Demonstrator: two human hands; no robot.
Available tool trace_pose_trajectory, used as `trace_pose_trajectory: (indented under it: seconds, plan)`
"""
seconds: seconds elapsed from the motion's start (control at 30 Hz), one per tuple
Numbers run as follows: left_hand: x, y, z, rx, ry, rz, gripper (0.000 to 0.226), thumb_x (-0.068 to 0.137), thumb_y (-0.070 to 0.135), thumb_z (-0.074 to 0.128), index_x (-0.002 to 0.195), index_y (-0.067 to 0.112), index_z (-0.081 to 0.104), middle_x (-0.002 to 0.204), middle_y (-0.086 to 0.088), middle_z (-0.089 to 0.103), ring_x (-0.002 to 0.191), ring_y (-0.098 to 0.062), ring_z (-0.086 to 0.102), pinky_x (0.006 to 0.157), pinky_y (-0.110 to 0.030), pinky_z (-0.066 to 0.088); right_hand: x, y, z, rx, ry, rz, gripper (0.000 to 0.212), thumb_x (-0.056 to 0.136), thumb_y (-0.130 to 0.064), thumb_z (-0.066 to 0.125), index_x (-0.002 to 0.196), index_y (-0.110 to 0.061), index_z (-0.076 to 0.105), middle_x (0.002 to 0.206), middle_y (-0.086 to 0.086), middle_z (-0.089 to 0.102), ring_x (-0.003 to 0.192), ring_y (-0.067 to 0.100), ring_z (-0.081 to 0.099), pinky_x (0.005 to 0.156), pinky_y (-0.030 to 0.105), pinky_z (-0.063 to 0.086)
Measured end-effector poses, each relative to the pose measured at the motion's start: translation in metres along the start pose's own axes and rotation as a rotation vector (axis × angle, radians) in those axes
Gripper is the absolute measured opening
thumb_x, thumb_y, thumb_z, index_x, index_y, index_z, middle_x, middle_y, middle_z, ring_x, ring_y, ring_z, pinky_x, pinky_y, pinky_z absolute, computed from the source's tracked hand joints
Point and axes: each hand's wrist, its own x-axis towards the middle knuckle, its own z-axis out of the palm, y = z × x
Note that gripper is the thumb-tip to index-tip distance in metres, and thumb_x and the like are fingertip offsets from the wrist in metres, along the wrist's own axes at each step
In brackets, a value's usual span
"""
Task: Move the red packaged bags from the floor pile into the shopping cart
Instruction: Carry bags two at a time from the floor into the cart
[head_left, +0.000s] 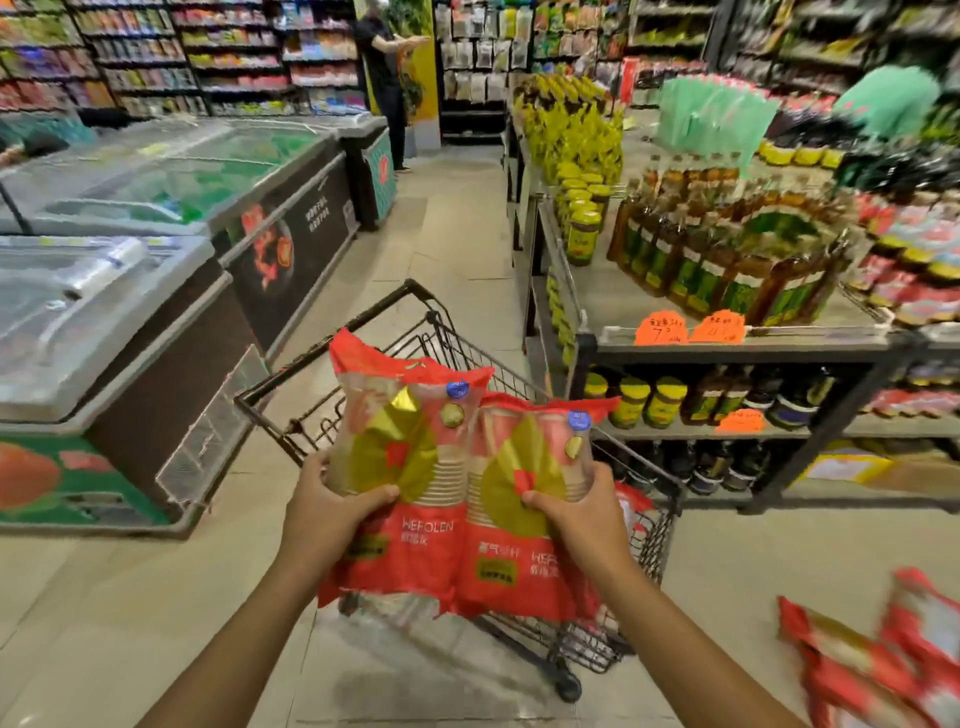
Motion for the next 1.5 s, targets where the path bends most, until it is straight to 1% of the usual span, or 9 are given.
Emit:
trace_pose_trajectory:
  seconds: [0.1, 0.23, 0.4, 0.53, 0.77, 0.9, 1.1, 1.23, 1.5]
  plan:
    - [0.045, -0.001, 0.031, 0.06, -0.095, 0.004, 0.098, 0.032, 0.056, 0.09, 0.119, 0.031, 0.052, 0.107, 0.001, 0.071, 0.093, -0.019, 0.071, 0.087, -0.049, 0.059, 0.027, 0.017, -0.002, 0.038, 0.095, 0.083, 0.074, 0.071, -0.029, 0.091, 0.127, -0.026, 0.044, 0.112, -0.007, 0.063, 0.089, 0.011, 0.068, 0.067, 0.03, 0.057]
    - [0.11, -0.008, 0.08, 0.169, -0.207, -0.002, 0.093, 0.038, 0.054, 0.091, 0.118, 0.034, 0.05, 0.105, 0.006, 0.069, 0.091, -0.016, 0.07, 0.086, -0.046, 0.058, 0.075, 0.053, 0.0, 0.086, 0.209, 0.192, 0.099, 0.051, -0.049, 0.092, 0.138, -0.037, 0.045, 0.119, -0.012, 0.065, 0.098, 0.017, 0.071, 0.086, 0.049, 0.06]
    - [0.195, -0.031, 0.131, 0.291, -0.267, -0.072, 0.08, 0.056, 0.038, 0.096, 0.12, 0.026, 0.049, 0.105, 0.0, 0.068, 0.088, -0.019, 0.069, 0.08, -0.042, 0.058, 0.145, 0.092, 0.02, 0.177, 0.257, 0.385, 0.091, 0.045, -0.054, 0.091, 0.121, -0.03, 0.048, 0.116, 0.001, 0.066, 0.096, 0.027, 0.072, 0.084, 0.05, 0.06]
    - [0.257, -0.057, 0.16, 0.389, -0.285, -0.15, 0.075, 0.061, 0.033, 0.095, 0.119, 0.025, 0.048, 0.101, 0.0, 0.067, 0.081, -0.018, 0.069, 0.066, -0.033, 0.054, 0.196, 0.125, 0.032, 0.202, 0.273, 0.512, 0.094, 0.06, -0.041, 0.092, 0.135, -0.017, 0.042, 0.119, 0.007, 0.062, 0.099, 0.029, 0.066, 0.086, 0.052, 0.058]
    - [0.336, -0.107, 0.229, 0.578, -0.391, -0.18, 0.078, 0.067, 0.036, 0.092, 0.129, 0.015, 0.05, 0.099, 0.003, 0.061, 0.075, -0.008, 0.057, 0.059, -0.026, 0.041, 0.277, 0.195, 0.054, 0.175, 0.312, 0.689, 0.092, 0.053, -0.045, 0.093, 0.126, -0.023, 0.042, 0.113, 0.008, 0.065, 0.091, 0.03, 0.071, 0.079, 0.054, 0.061]
    - [0.371, -0.141, 0.267, 0.649, -0.415, -0.207, 0.078, 0.069, 0.036, 0.091, 0.132, 0.013, 0.051, 0.11, -0.005, 0.065, 0.083, -0.017, 0.054, 0.068, -0.03, 0.039, 0.309, 0.215, 0.073, 0.133, 0.335, 0.722, 0.086, 0.071, -0.028, 0.091, 0.139, -0.015, 0.04, 0.12, 0.005, 0.058, 0.103, 0.027, 0.06, 0.089, 0.044, 0.054]
    - [0.411, -0.186, 0.291, 0.667, -0.447, -0.216, 0.078, 0.069, 0.031, 0.092, 0.133, 0.013, 0.052, 0.112, -0.006, 0.066, 0.091, -0.024, 0.064, 0.075, -0.035, 0.052, 0.346, 0.25, 0.087, 0.088, 0.318, 0.708, 0.097, 0.072, -0.033, 0.091, 0.15, -0.02, 0.036, 0.131, 0.001, 0.057, 0.112, 0.023, 0.056, 0.094, 0.038, 0.048]
    - [0.417, -0.198, 0.29, 0.754, -0.548, -0.067, 0.065, 0.074, 0.032, 0.088, 0.126, 0.009, 0.055, 0.107, -0.002, 0.06, 0.1, -0.025, 0.06, 0.081, -0.037, 0.05, 0.355, 0.253, 0.09, -0.075, 0.252, 0.696, 0.09, 0.078, -0.043, 0.084, 0.15, -0.025, 0.035, 0.129, 0.001, 0.064, 0.104, 0.025, 0.064, 0.095, 0.039, 0.051]
    - [0.406, -0.119, 0.278, 0.977, -0.691, 0.226, 0.054, 0.083, 0.043, 0.065, 0.13, 0.02, 0.051, 0.12, -0.006, 0.062, 0.11, -0.03, 0.06, 0.088, -0.045, 0.052, 0.345, 0.149, 0.087, -0.543, 0.146, 0.416, 0.078, 0.093, -0.043, 0.066, 0.156, -0.014, 0.028, 0.154, 0.01, 0.042, 0.141, 0.03, 0.039, 0.112, 0.043, 0.038]
